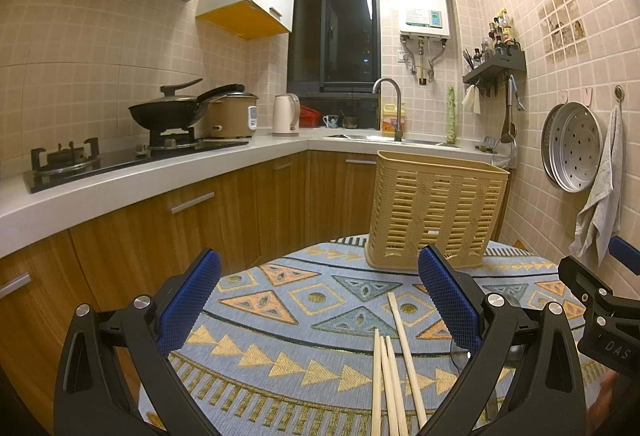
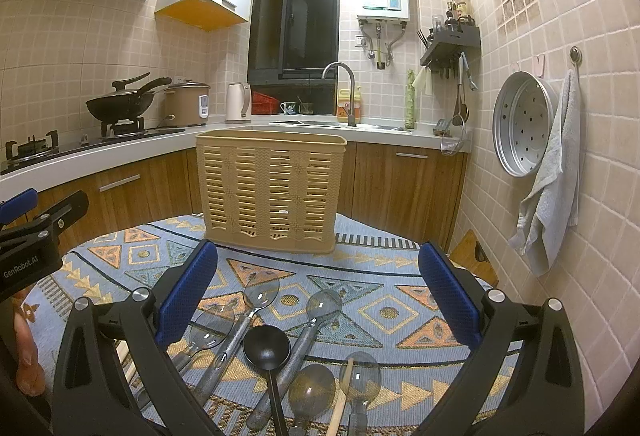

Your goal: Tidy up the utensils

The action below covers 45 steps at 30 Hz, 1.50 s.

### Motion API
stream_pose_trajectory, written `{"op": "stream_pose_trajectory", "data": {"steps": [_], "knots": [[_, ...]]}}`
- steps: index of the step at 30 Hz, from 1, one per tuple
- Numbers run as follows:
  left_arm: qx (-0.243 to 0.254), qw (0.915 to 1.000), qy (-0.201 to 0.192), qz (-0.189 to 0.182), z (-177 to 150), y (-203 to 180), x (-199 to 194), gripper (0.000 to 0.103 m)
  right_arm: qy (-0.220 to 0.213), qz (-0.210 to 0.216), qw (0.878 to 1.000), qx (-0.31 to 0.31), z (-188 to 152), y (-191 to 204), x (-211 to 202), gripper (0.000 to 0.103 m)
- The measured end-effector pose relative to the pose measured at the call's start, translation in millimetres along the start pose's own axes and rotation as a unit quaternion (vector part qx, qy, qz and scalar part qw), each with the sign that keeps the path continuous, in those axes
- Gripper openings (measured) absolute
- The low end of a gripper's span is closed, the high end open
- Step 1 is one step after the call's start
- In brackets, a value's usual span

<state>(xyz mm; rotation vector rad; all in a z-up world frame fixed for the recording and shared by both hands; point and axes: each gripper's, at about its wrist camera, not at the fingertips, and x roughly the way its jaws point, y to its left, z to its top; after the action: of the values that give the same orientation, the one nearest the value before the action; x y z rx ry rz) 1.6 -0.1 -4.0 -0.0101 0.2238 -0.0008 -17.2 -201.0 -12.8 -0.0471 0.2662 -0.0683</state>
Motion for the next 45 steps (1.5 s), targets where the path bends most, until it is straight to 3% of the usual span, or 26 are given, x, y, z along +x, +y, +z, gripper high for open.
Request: {"op": "stream_pose_trajectory", "data": {"steps": [11,14,19,23,27,31,35,37,41,43,45], "knots": [[0.004,1.0000,0.000,0.000,-1.8,-3.4,2.1,0.096,0.017,-0.014,1.000,0.007,-0.5,-2.5,5.7,0.097],[0.001,1.0000,0.003,-0.001,-2.8,-2.0,0.6,0.096,0.044,-0.040,0.998,0.010,-0.6,-3.8,13.8,0.097],[-0.021,0.9992,0.025,-0.021,-3.3,5.6,10.7,0.096,0.096,-0.040,0.995,0.008,-2.8,-4.6,28.1,0.097],[-0.063,0.9955,0.061,-0.035,-4.2,22.1,26.4,0.094,0.124,-0.032,0.992,0.021,-2.3,-6.1,31.6,0.097],[-0.062,0.9866,0.132,-0.073,-10.7,26.5,55.0,0.077,0.191,-0.012,0.981,0.014,4.1,-11.4,48.7,0.097],[-0.016,0.9606,0.253,-0.115,-17.6,7.6,93.4,0.065,0.272,0.027,0.960,0.053,11.7,-32.4,76.3,0.095],[-0.005,0.9283,0.331,-0.170,-19.6,-11.1,124.4,0.056,0.333,0.051,0.938,0.078,20.1,-44.1,103.4,0.076],[-0.006,0.9127,0.361,-0.192,-16.7,-20.3,135.5,0.051,0.369,0.066,0.924,0.082,21.4,-46.0,120.3,0.068],[-0.001,0.8938,0.396,-0.210,-16.5,-36.5,153.3,0.038,0.441,0.103,0.885,0.106,12.9,-43.2,146.9,0.046],[-0.002,0.8824,0.421,-0.210,-19.5,-41.6,166.4,0.034,0.468,0.108,0.869,0.119,8.7,-43.1,156.5,0.043],[0.003,0.8764,0.434,-0.209,-20.7,-48.5,175.4,0.032,0.481,0.096,0.863,0.120,5.9,-41.7,163.0,0.043]]}}
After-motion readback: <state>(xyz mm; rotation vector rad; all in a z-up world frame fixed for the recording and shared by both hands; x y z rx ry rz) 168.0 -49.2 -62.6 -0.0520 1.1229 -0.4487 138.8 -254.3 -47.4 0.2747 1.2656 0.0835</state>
